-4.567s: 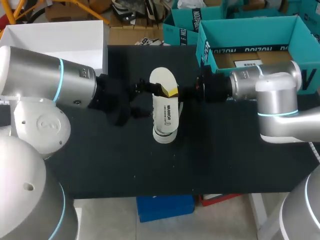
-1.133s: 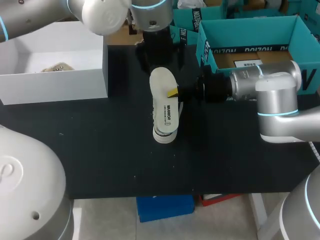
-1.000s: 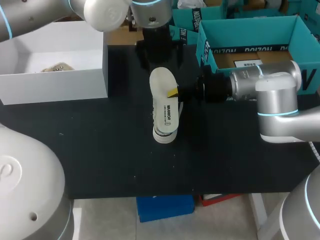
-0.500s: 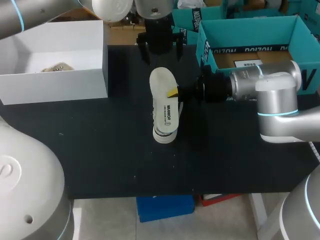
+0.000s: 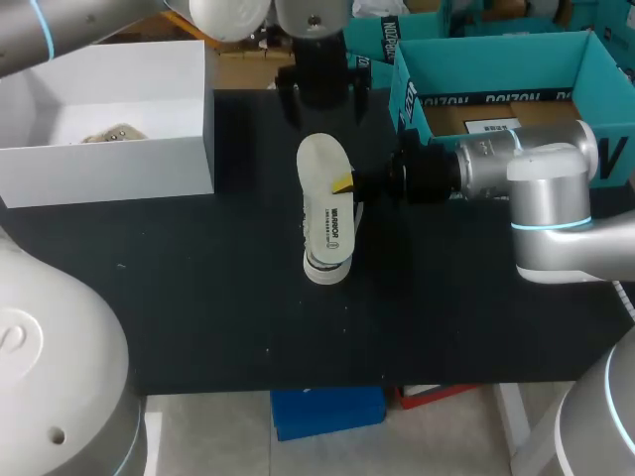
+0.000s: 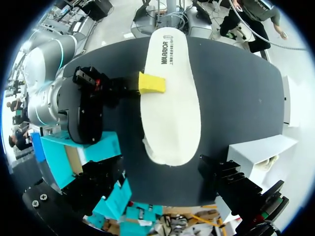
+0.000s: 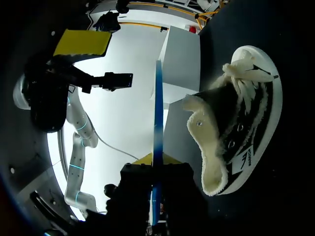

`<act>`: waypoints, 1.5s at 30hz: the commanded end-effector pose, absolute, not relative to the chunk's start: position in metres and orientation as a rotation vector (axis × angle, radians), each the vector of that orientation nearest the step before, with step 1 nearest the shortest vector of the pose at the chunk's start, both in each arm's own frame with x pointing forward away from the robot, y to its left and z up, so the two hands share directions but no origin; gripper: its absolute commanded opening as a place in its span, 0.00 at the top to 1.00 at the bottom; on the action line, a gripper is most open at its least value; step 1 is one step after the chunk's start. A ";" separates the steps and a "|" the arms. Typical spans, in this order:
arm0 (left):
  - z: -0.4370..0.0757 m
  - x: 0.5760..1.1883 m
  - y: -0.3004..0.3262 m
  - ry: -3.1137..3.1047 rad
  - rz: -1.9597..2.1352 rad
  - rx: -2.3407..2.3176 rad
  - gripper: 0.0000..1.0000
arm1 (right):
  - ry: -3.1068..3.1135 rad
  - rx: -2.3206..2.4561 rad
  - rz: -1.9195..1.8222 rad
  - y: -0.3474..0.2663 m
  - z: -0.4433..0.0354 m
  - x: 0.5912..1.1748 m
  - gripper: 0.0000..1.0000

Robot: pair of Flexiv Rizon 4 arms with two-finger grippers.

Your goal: Take the shoe out of the shoebox, open the shoe tongue, remove and reinsert the insole, then place the shoe into the shoebox

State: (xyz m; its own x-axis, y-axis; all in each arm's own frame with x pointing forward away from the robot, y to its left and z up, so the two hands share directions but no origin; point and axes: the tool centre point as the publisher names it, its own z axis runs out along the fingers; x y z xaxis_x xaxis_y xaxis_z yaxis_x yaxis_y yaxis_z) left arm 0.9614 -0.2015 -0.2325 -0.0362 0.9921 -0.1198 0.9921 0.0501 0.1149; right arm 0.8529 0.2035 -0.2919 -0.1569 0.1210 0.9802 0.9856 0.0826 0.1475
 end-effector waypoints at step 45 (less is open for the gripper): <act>-0.229 0.800 -0.199 2.132 0.054 2.046 0.00 | -1.451 -1.172 -1.203 0.204 -0.293 0.853 1.00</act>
